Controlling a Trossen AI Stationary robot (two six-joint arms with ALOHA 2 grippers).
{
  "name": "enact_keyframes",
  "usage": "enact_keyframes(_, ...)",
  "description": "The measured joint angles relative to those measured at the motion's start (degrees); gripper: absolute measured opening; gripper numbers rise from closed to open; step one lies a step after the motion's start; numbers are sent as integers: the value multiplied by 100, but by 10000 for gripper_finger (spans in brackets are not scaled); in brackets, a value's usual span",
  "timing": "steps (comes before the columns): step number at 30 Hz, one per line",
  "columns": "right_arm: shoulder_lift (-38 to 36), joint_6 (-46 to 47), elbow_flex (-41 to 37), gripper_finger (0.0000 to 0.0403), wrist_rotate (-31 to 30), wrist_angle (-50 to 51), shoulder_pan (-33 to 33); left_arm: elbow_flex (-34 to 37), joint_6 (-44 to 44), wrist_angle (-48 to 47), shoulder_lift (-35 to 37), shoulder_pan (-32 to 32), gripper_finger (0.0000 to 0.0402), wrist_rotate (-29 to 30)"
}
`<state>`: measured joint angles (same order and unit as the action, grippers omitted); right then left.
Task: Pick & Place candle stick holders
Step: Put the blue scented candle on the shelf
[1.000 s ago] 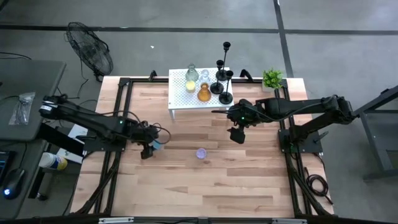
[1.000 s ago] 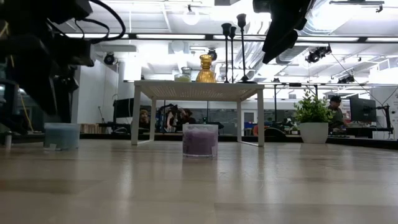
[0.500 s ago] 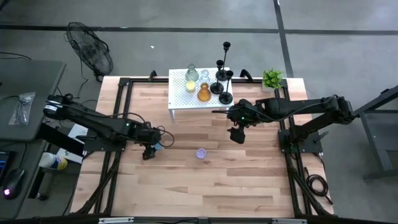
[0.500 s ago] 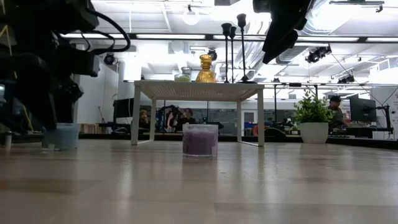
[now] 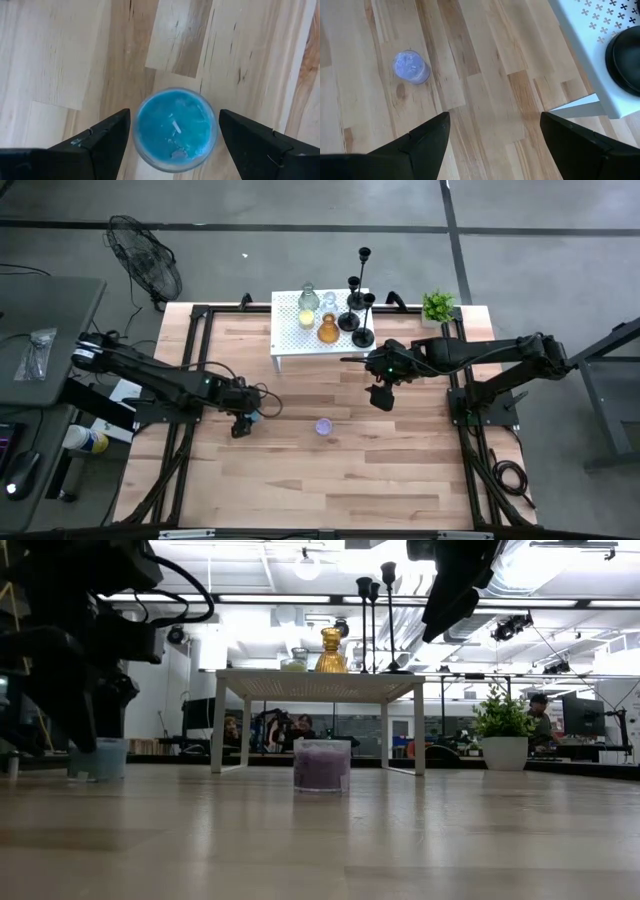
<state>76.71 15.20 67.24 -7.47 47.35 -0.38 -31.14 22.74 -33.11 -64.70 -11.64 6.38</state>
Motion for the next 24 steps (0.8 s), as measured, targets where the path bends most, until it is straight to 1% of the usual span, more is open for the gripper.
enact_keyframes(7, 0, 0, 0, 302, -4, 1, 0, 0, 0, 68, -304, 0, 301, -136)
enact_keyframes(14, 0, 0, 0, 302, -4, 13, 0, 0, 23, 108, -346, 2, 297, -134)
enact_keyframes(24, 0, 0, 0, 302, -4, 11, 1, -2, 37, 309, -344, 2, 231, -166)
